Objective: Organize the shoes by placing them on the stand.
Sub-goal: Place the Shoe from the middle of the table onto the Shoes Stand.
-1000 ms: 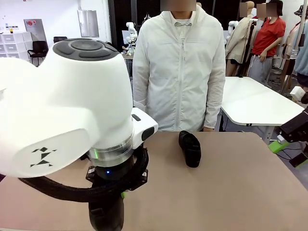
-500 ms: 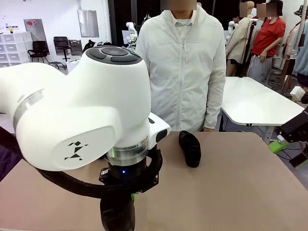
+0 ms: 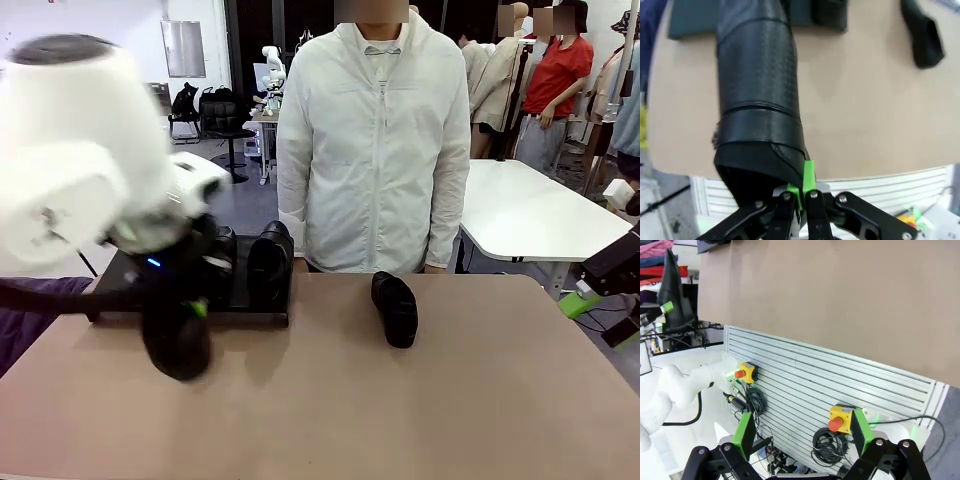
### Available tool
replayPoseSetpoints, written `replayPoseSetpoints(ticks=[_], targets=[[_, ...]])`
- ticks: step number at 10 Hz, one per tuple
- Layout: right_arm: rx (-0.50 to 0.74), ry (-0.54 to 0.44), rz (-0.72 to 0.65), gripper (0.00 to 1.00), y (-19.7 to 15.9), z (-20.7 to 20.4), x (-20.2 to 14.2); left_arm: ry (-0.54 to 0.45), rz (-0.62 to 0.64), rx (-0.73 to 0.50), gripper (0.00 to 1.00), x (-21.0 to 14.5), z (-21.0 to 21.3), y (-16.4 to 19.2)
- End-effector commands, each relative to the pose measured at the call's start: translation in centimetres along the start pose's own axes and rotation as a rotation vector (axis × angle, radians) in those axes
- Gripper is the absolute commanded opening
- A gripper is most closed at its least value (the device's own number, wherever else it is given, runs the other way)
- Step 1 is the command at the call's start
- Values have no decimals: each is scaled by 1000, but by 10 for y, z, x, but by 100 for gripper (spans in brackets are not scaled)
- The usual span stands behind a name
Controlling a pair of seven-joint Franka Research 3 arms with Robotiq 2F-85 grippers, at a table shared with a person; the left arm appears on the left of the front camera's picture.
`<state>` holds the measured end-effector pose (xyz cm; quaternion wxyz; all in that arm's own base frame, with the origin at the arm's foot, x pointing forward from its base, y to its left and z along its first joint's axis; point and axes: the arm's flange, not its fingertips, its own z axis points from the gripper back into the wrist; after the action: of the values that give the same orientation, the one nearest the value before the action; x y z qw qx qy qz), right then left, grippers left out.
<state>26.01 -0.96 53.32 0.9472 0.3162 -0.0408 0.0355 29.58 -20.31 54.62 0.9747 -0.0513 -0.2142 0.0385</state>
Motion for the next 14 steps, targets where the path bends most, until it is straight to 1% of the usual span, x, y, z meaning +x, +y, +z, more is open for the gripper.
replayPoseSetpoints(ticks=[1,2,3,4,5,6,9,10,11,12,13,14], targets=[[10,1,-13,100,3,3,1,82,-125,-19,0,31,-27,48],[10,1,-13,100,3,3,1,124,-183,53,0,36,-39,77],[10,1,-13,100,3,3,1,193,-193,26,0,43,-45,113],[10,1,-13,100,3,3,1,183,-128,46,0,51,-44,140],[10,1,-13,100,3,3,1,110,80,25,0,59,-30,160],[10,1,-13,100,3,3,1,193,-143,22,0,45,-56,128],[10,1,-13,100,3,3,1,193,-143,22,0,45,-56,128],[10,1,-13,100,3,3,1,201,-125,35,0,46,-57,135],[10,1,-13,100,3,3,1,287,-78,23,0,87,-71,147],[10,1,-13,100,3,3,1,257,-47,13,0,135,-84,154],[10,1,-13,100,3,3,1,258,-74,38,0,176,-101,155],[10,1,-13,100,3,3,1,235,-107,43,0,205,-116,153]])
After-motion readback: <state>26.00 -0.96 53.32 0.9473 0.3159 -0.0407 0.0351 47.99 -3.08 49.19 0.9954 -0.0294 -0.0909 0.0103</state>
